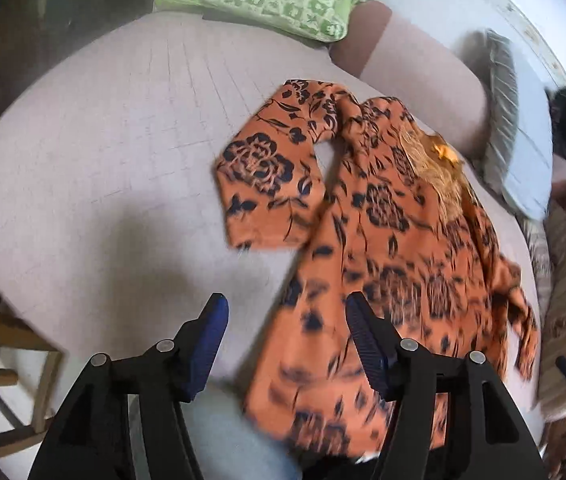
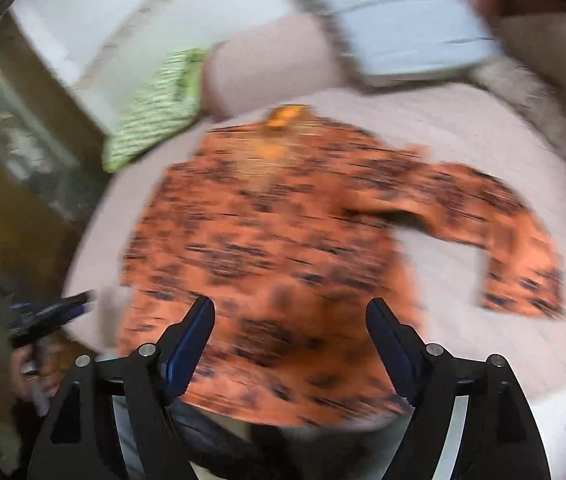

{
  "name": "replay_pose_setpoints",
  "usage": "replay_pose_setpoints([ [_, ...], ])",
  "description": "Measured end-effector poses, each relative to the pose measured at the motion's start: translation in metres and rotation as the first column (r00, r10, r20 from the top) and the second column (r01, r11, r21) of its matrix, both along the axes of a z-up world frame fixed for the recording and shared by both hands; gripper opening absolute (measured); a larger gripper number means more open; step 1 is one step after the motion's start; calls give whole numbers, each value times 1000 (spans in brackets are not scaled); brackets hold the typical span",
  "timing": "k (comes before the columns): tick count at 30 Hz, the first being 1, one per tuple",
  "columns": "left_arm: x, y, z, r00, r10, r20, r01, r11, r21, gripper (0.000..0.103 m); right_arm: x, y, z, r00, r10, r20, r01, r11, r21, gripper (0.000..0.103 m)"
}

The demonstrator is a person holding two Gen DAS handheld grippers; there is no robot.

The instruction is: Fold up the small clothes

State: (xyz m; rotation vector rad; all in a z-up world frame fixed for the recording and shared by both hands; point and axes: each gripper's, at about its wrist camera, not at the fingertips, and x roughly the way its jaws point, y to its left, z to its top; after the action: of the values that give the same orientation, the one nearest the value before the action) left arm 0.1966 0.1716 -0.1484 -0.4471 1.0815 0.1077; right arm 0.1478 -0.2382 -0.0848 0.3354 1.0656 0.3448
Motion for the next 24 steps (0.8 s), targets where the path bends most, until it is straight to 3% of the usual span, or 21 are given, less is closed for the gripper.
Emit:
replay_pose_setpoints([
  [3,38,-3,-19,1000,-16,-6,16,1000,-9,60,26,41,-2,998,67,4,-67,996,57,80],
  [6,86,-2,-47,997,14,-72,-14,1000,3,59,46,81,-9,994,108,1,-108,992,68,80],
  [10,138,0,-76,992,43,-122,-48,998,-33,59,69,117,-27,989,149,-23,-148,987,63,80],
  [14,161,-2,-99,988,43,-147,-33,997,70,55,89,139,-40,984,175,-45,-172,984,55,80],
  [15,162,-2,-100,989,43,-143,-30,995,91,47,93,145,-42,982,181,-45,-179,982,53,80],
  [16,161,-2,-102,989,55,-138,-37,990,136,20,96,150,-43,981,189,-46,-186,981,51,80],
  [17,160,2,-102,988,60,-140,-37,986,161,10,102,158,-44,978,201,-45,-199,979,49,80],
  [18,157,9,-102,991,46,-128,-32,993,109,4,106,163,-45,977,210,-44,-208,977,49,80],
  [20,140,36,-96,994,64,-94,-69,996,-52,2,116,178,-44,971,235,-39,-233,971,47,80],
  [21,132,48,-93,994,81,-77,-89,991,-99,2,120,185,-44,969,243,-37,-241,969,45,80],
  [24,99,94,-74,990,140,15,-127,935,-332,1,134,210,-42,958,284,-30,-281,957,72,80],
])
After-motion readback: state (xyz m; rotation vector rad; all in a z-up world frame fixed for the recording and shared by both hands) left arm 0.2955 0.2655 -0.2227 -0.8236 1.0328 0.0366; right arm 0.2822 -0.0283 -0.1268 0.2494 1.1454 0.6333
